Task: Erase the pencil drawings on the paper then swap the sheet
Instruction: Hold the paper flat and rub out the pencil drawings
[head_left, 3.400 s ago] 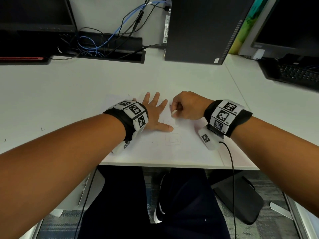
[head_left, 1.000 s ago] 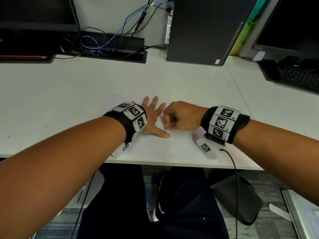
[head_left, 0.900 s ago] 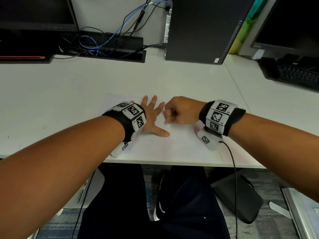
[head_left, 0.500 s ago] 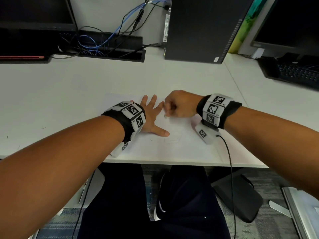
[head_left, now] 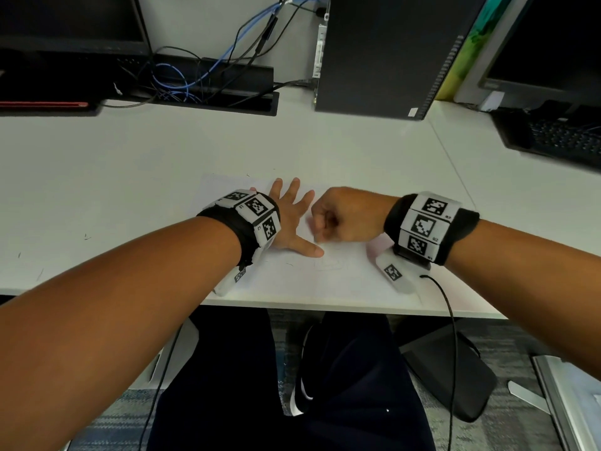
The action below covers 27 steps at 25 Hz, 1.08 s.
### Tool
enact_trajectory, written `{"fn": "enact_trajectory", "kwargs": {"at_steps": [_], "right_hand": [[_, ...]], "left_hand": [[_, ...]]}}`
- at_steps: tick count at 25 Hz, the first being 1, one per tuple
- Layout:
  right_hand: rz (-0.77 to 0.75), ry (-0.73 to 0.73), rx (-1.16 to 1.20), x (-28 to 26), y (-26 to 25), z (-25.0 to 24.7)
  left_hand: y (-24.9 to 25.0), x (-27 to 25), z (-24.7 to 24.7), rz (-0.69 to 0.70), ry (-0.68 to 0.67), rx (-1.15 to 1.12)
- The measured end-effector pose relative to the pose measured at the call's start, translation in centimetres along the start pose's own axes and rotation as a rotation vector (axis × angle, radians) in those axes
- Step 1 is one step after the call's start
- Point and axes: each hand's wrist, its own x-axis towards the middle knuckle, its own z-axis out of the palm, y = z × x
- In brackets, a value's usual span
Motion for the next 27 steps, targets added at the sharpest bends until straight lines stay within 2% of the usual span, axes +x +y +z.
{"fn": "enact_trajectory", "kwargs": {"at_steps": [2, 5, 6, 10, 11, 15, 16, 20, 24, 25, 27], "right_hand": [[0.003, -0.005, -0.052, 0.0, 0.2, -0.2], [0.094, 0.160, -0.089, 0.8, 1.6, -2.0], [0.105, 0.172, -0.089, 0.8, 1.6, -2.1], [-0.002, -0.007, -0.079, -0.3, 0.3, -0.1], [-0.011, -0.013, -0.078, -0.2, 0.4, -0.1], [0.101, 0.187, -0.090, 0.8, 2.2, -2.3], [0.100, 0.181, -0.080, 0.8, 2.1, -2.1], [-0.022, -0.002, -0.072, -0.4, 0.9, 0.1], [0.094, 0.180, -0.085, 0.5, 2.8, -2.3], [0.100, 0.185, -0.079, 0.5, 2.8, -2.3], [0.042, 0.101, -0.081, 0.2, 1.8, -1.1]], "left_hand": [[0.0, 0.0, 0.0, 0.001, 0.000, 0.002], [0.2, 0.0, 0.0, -0.006, -0.007, 0.007], [0.2, 0.0, -0.1, -0.008, -0.009, 0.007], [0.1, 0.0, 0.0, -0.001, -0.001, 0.005], [0.1, 0.0, 0.0, -0.002, -0.001, 0.005], [0.4, 0.0, -0.1, -0.013, -0.010, 0.010], [0.3, -0.1, -0.2, -0.013, -0.009, 0.010], [0.1, 0.0, -0.1, -0.006, -0.004, 0.020], [0.2, 0.1, -0.2, -0.014, -0.011, 0.016], [0.2, 0.0, -0.3, -0.013, -0.013, 0.016], [0.2, 0.1, -0.2, -0.007, -0.010, 0.011]]}}
